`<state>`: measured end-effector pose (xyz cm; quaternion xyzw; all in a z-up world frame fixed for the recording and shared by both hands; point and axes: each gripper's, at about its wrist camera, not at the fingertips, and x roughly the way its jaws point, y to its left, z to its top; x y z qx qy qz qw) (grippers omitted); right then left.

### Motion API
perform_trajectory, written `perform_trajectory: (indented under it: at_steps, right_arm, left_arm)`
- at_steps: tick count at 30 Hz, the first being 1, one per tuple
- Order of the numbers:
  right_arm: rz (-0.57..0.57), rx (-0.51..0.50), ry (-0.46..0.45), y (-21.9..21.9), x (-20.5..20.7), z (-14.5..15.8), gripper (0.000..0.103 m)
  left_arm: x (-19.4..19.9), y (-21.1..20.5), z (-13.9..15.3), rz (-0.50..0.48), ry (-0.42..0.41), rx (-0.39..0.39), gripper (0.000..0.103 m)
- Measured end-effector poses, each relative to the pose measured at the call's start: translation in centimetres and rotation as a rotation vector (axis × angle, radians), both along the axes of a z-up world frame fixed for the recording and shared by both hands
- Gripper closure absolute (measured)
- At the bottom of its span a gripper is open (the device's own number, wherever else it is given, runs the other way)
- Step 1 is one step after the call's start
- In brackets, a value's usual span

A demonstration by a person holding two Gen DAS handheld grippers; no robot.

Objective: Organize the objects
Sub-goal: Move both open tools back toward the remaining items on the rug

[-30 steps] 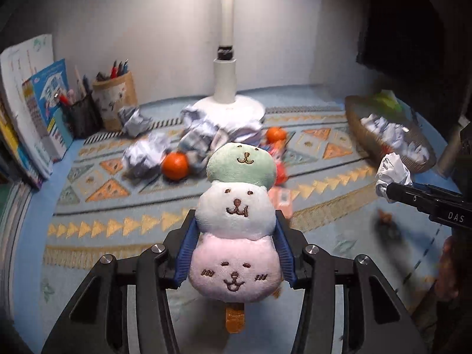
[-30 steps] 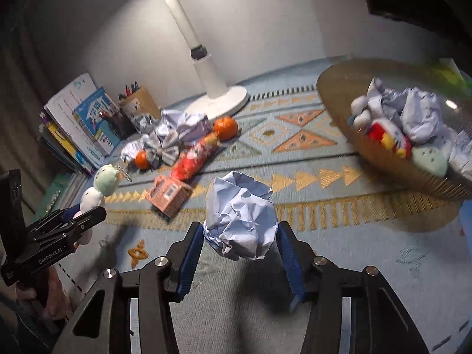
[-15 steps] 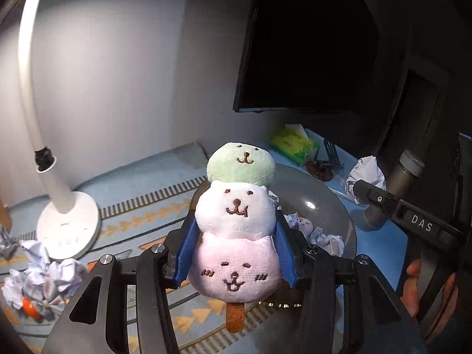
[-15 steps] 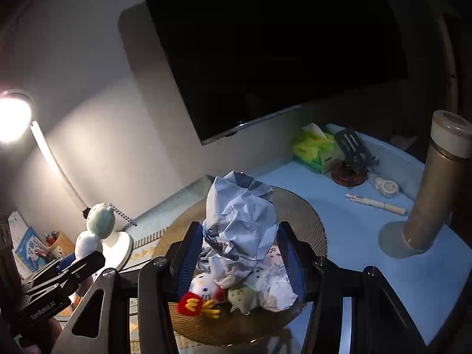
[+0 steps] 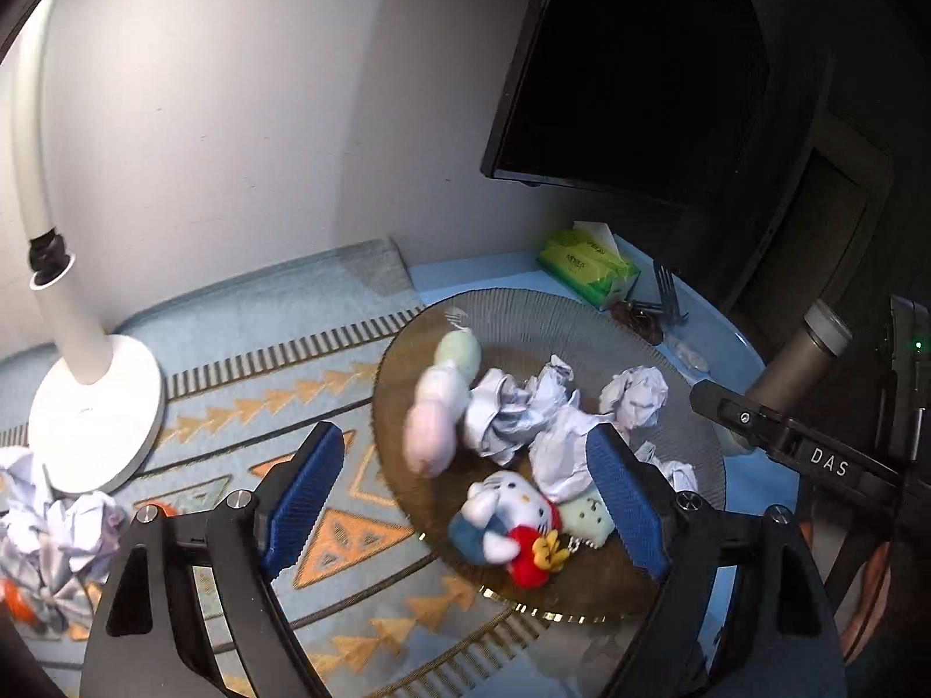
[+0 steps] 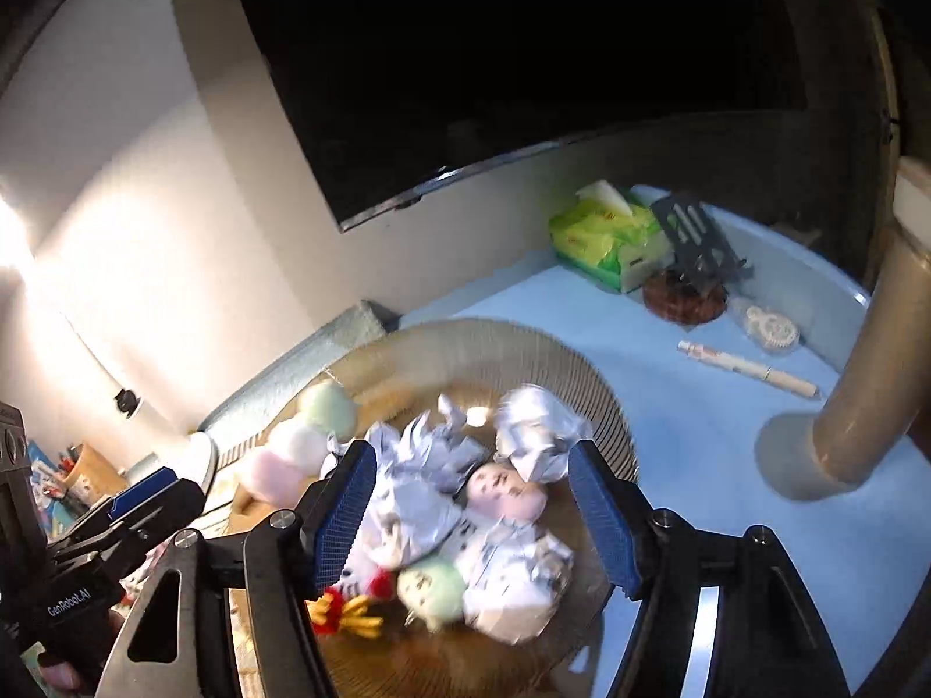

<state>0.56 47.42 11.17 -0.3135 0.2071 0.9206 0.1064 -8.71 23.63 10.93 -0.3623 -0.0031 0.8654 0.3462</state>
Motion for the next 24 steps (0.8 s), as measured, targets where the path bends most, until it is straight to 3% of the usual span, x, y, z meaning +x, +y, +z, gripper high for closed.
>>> perform_trajectory:
  at_steps: [5,9,12,15,18,21,24]
  right_arm:
    - [0.155,0.001,0.039,-4.5,0.5,1.4,0.036]
    - [0.301,0.021,0.07,-10.2,0.4,2.4,0.034]
    - [0.396,0.002,0.077,-14.4,0.1,2.0,0.021]
    - [0.456,-0.012,0.048,-17.9,-0.8,0.5,0.019]
    - [0.48,-0.005,0.029,-20.6,-1.5,-1.8,0.019]
    - [0.5,0.022,-0.019,-22.8,-2.3,-4.8,0.019]
    - [0.52,0.04,-0.067,-24.1,-3.0,-7.5,0.019]
  left_arm:
    - [3.4,-6.8,2.3,0.113,0.061,-0.005,0.019]
    - [6.3,-14.0,4.7,0.264,0.129,-0.006,0.014]
    - [7.6,-19.9,4.9,0.417,0.139,-0.008,0.006]
    - [8.3,-24.7,3.5,0.536,0.119,-0.037,0.007]
    - [8.4,-27.7,0.5,0.636,0.095,-0.122,0.007]
    - [8.1,-29.6,-3.3,0.664,0.047,-0.181,0.007]
    - [7.5,-30.4,-6.2,0.665,-0.005,-0.188,0.007]
